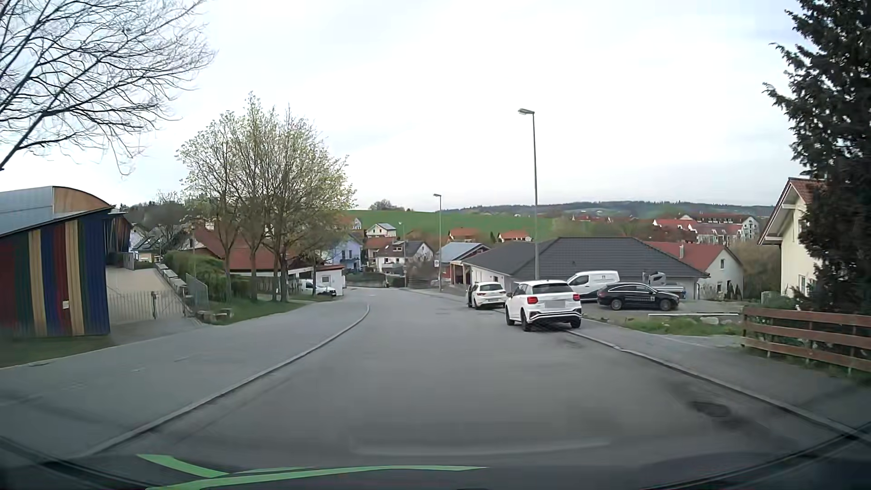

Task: Follow the waypoints while adhering to traffic rules and regulations

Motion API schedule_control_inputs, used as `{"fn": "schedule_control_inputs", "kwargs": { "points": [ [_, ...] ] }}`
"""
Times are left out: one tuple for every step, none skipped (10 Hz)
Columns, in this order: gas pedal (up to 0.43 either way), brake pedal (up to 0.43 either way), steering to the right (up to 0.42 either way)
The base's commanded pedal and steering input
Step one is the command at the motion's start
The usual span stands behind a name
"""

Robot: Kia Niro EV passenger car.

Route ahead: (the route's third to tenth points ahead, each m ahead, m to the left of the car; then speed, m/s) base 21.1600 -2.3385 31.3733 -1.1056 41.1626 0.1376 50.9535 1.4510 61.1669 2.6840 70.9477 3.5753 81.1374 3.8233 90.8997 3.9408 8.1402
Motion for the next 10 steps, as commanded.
{"fn": "schedule_control_inputs", "kwargs": {
  "points": [
    [0.000,0.152,-0.011],
    [0.000,0.159,-0.011],
    [0.000,0.152,-0.012],
    [0.000,0.152,-0.011],
    [0.000,0.152,-0.011],
    [0.000,0.152,-0.011],
    [0.000,0.152,-0.011],
    [0.000,0.152,-0.011],
    [0.000,0.152,-0.011],
    [0.000,0.152,-0.011]
  ]
}}
